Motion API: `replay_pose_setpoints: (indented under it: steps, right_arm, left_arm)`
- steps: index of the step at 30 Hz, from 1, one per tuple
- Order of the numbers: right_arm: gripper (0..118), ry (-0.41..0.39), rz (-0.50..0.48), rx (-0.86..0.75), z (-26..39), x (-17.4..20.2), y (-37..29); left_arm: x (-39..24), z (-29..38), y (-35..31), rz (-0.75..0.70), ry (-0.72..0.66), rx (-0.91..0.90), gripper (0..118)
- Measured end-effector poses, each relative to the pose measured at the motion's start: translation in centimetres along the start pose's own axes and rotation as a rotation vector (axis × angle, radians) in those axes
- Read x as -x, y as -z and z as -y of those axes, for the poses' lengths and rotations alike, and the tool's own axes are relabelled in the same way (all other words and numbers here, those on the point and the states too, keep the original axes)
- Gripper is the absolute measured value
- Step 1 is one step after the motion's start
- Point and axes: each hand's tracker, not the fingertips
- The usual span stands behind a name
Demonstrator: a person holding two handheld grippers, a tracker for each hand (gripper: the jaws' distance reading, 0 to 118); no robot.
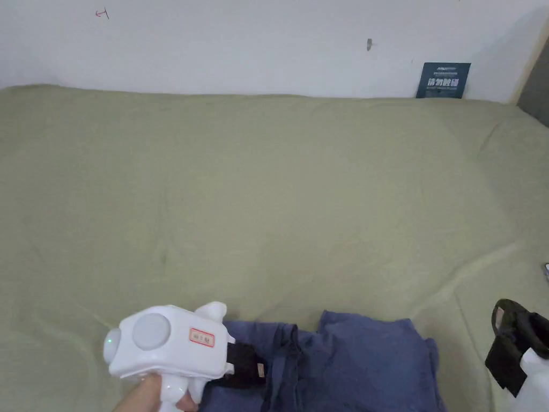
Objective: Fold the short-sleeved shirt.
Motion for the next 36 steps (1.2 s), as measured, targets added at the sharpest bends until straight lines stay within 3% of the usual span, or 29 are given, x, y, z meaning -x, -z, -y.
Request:
replay_pose_setpoints:
  steps: [2, 5, 7, 11, 15, 17, 18, 20, 21, 27, 30, 31, 32, 33, 35, 36]
  right_arm:
    - [0, -0.010, 0.004, 0.010, 0.1, 0.2, 0.0]
    - [0, -0.029, 0.000, 0.023, 0.0, 0.6, -0.1]
    - [0, -0.041, -0.006, 0.021, -0.1, 0.9, 0.1]
    - [0, -0.042, -0.017, 0.012, -0.6, 1.9, 0.7]
    - [0, -0.060, -0.035, 0.014, -0.6, 3.1, 1.1]
    - [0, -0.071, -0.035, 0.021, -0.4, 3.8, 1.3]
    - [0, -0.071, -0.036, 0.027, -0.2, 4.0, 1.4]
    - [0, -0.063, -0.044, 0.039, 0.0, 4.4, 1.4]
    - [0, -0.063, -0.046, 0.046, 0.1, 4.5, 1.4]
    - [0, -0.103, -0.036, 0.060, 0.1, 4.6, 1.4]
    - [0, -0.103, -0.027, 0.068, 0.2, 4.4, 1.5]
    - [0, -0.103, -0.021, 0.069, 0.2, 4.4, 1.5]
    - [0, -0.103, -0.017, 0.068, 0.2, 4.3, 1.4]
    - [0, -0.101, -0.016, 0.067, 0.1, 4.2, 1.3]
    - [0, -0.097, -0.016, 0.062, 0.0, 4.0, 1.1]
    - [0, -0.098, -0.015, 0.060, -0.1, 3.9, 1.0]
  left_arm:
    - [0.3, 0.1, 1.5, 0.060, -0.013, 0.012, 0]
    - [-0.6, 0.2, -2.1, 0.060, 0.016, -0.020, 0]
    - [-0.6, 0.2, -6.8, 0.019, 0.097, -0.097, 0]
    - [3.2, 0.3, -14.9, -0.063, 0.069, -0.200, 0]
    - [7.8, 0.4, -16.8, -0.165, 0.050, -0.144, 0]
    - [9.7, 0.2, -15.9, -0.049, 0.008, -0.111, 1]
    - [10.3, 0.1, -15.5, 0.000, -0.018, -0.113, 10]
    - [10.8, -0.6, -13.4, 0.096, -0.042, -0.096, 95]
    - [11.0, -0.7, -12.5, 0.095, -0.052, -0.082, 118]
    - [11.4, -2.0, -8.9, 0.341, -0.079, -0.056, 118]
    - [10.8, -1.9, -7.0, 0.385, -0.124, -0.017, 113]
    - [11.4, -2.8, -6.5, 0.374, -0.098, 0.003, 103]
    - [10.9, -2.9, -6.6, 0.355, -0.080, 0.007, 76]
    - [10.7, -3.0, -6.8, 0.336, -0.073, 0.008, 17]
    - [10.5, -2.3, -6.8, 0.206, -0.080, -0.030, 10]
    - [10.7, -2.2, -7.0, 0.255, -0.079, 0.004, 10]
